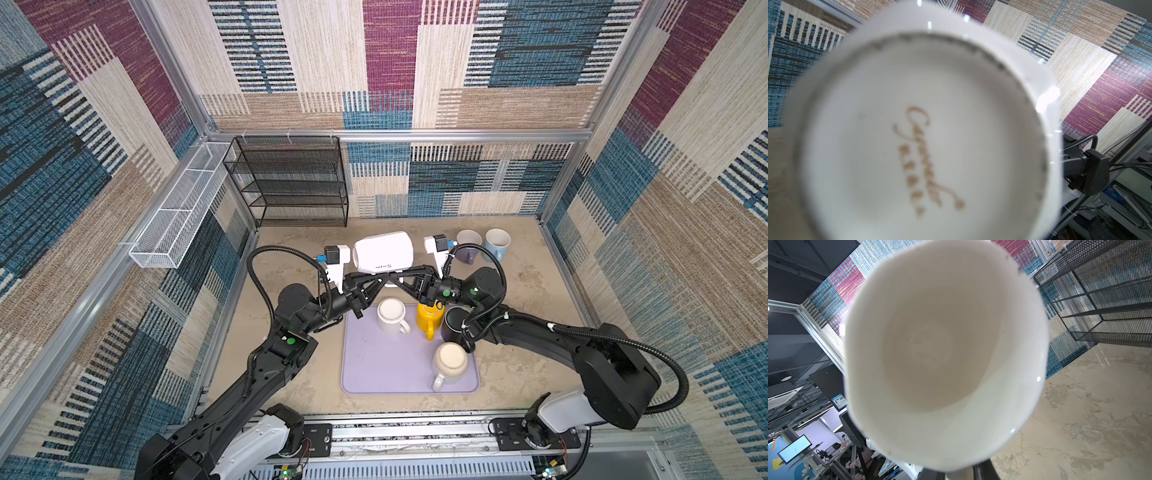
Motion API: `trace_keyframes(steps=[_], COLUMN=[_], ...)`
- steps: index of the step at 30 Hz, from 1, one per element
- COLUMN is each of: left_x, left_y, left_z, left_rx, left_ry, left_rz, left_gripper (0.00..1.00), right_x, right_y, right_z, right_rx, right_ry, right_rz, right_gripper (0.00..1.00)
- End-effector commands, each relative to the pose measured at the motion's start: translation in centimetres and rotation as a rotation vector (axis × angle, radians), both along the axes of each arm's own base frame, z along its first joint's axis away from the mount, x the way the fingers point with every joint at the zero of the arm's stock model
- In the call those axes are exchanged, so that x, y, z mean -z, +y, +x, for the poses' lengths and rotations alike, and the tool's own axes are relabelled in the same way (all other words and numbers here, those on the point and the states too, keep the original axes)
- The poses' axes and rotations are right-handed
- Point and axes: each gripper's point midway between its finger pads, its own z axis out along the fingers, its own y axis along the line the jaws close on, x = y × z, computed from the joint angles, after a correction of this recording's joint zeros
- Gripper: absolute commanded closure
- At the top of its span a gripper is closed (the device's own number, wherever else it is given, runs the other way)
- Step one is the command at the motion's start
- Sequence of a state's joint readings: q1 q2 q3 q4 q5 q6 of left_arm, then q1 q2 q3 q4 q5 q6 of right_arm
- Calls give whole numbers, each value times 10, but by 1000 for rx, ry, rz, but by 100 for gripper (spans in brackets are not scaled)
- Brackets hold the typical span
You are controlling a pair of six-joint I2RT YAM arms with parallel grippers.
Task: Turn the mug right side up
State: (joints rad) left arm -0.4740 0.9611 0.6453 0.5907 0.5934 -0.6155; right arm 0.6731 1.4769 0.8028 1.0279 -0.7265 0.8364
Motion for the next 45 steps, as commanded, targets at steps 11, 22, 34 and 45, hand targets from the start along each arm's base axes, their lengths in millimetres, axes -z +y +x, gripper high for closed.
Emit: trace_keyframes(steps=[11, 22, 34, 45], left_x=[-2, 0, 5, 5], left_y=[3, 5, 6, 8], left_z=[6, 10, 11, 10], left_rx=[-40, -66, -74, -83], left_ry=[-35, -16, -2, -3], left_rz=[20, 28, 37, 45], left_gripper=[100, 86, 69, 57], right_x=[-16, -12, -11, -12], right_y=[-5, -4, -6, -10], right_z=[-9, -6, -6, -3], right_rx=[-12, 3, 21, 62], right_ry=[-36, -28, -31, -28], right_rz=[41, 26, 18, 13], right_gripper=[100, 100, 100, 100])
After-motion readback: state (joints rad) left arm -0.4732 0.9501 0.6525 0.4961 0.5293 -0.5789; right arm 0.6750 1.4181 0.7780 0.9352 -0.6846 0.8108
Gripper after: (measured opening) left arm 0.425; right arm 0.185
